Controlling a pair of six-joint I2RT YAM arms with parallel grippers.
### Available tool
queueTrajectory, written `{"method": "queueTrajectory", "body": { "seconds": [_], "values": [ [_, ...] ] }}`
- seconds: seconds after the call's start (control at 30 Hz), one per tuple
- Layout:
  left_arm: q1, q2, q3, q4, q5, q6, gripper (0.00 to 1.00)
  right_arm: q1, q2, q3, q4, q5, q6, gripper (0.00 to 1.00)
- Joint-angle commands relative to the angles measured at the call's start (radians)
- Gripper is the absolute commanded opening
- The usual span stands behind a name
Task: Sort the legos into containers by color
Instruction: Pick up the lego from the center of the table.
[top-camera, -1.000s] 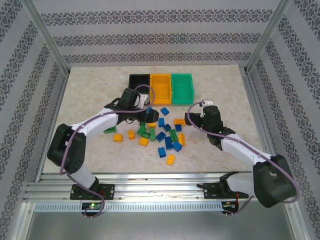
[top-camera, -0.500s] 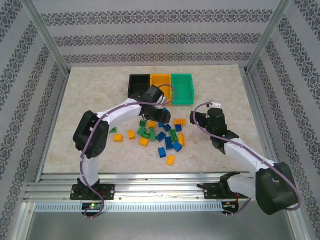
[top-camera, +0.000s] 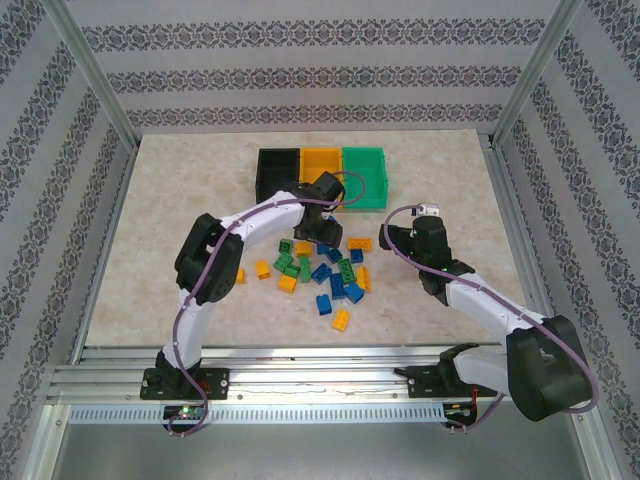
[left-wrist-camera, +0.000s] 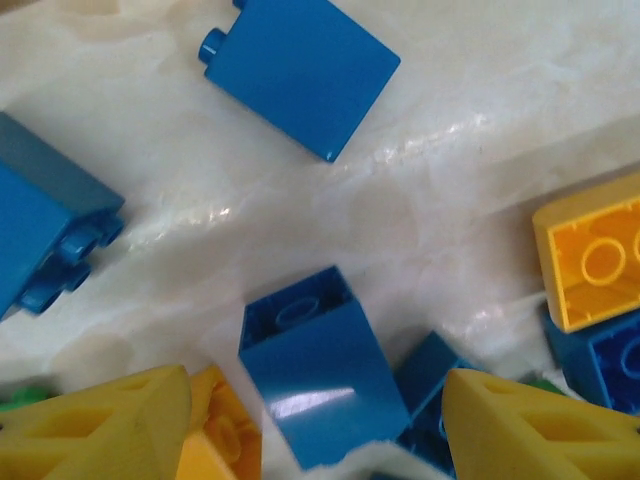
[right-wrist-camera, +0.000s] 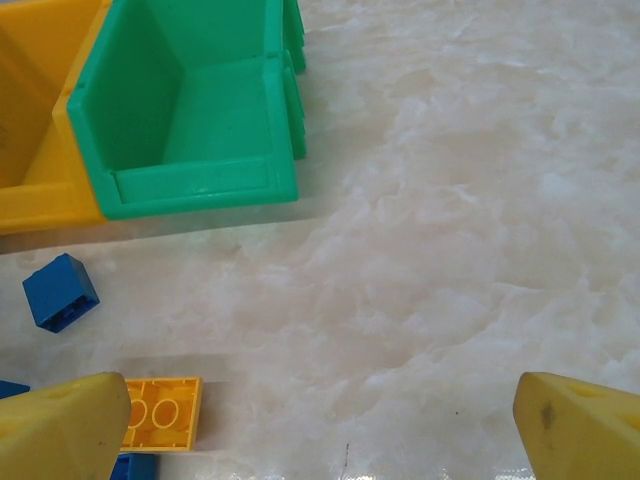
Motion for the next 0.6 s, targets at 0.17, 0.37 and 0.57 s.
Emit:
{"method": "queueTrajectory", "body": {
  "seconds": [0.17, 0.37, 0.57],
  "values": [
    [-0.008, 0.077, 0.092, -0.073, 0.016, -0.010, 0.53, -0.009, 0.017, 0.005, 0.013, -0.015, 0.011, 0.98],
    [-0.008, 0.050, 0.091, -0.076, 0.015, 0.016, 0.31, -0.008, 0.022, 0.005, 0.017, -0.018, 0.010, 0.98],
    [0.002, -0.013, 0.108, -0.071, -0.032, 0.040, 0.29, -0.008, 0.008, -0.004, 0.023, -0.013, 0.011, 0.98]
  ]
}}
